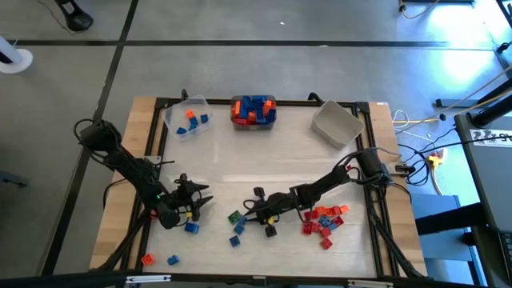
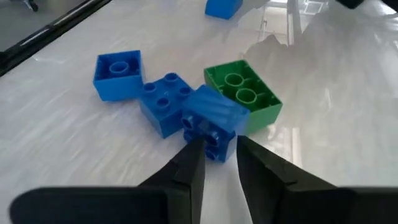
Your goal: Sort blocks by size
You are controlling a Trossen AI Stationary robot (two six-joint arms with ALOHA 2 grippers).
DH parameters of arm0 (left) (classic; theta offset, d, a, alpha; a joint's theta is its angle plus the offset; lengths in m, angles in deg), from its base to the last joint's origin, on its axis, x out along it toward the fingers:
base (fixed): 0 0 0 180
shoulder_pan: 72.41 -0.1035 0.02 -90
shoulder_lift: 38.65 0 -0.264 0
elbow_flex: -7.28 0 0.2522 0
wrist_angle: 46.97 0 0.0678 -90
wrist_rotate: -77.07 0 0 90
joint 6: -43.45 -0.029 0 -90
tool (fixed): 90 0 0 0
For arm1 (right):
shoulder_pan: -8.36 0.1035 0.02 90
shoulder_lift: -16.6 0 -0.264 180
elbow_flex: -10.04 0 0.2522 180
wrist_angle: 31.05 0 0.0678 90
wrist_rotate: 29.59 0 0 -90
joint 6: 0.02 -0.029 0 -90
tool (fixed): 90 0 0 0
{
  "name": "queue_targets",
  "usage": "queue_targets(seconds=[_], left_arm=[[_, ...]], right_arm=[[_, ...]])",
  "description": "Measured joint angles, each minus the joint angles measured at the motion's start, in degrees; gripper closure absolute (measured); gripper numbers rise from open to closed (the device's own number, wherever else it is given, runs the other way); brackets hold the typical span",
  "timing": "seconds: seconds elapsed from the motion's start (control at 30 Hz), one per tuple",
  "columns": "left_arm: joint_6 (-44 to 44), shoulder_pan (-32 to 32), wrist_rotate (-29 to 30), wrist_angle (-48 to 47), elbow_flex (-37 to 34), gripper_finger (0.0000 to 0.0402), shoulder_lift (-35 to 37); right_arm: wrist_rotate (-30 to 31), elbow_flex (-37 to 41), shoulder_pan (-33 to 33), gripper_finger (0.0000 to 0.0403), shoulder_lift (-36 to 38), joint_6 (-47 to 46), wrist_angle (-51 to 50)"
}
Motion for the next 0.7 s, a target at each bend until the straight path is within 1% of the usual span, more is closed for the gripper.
queue_targets(seconds=[0.1,0.17,0.27,0.37,0.5,0.6,0.7], left_arm=[[0.0,0.0,0.0,0.0,0.0,0.0194,0.0],[0.0,0.0,0.0,0.0,0.0,0.0194,0.0],[0.0,0.0,0.0,0.0,0.0,0.0194,0.0],[0.0,0.0,0.0,0.0,0.0,0.0194,0.0],[0.0,0.0,0.0,0.0,0.0,0.0194,0.0],[0.0,0.0,0.3,0.0,0.0,0.0194,0.0],[0.0,0.0,0.3,0.0,0.0,0.0194,0.0]], right_arm=[[0.3,0.0,0.0,0.0305,0.0,1.1,0.4],[0.1,0.0,0.0,0.0291,0.0,1.5,0.7],[1.0,0.0,0.0,0.0256,0.0,1.5,1.4],[1.0,0.0,0.0,0.0212,0.0,1.0,1.6],[-0.5,-1.5,0.0,0.0164,0.0,-3.3,2.1],[0.8,-3.1,0.0,0.0140,-0.4,-4.0,1.6],[3.6,-4.8,0.0,0.0130,-2.1,-4.2,1.4]])
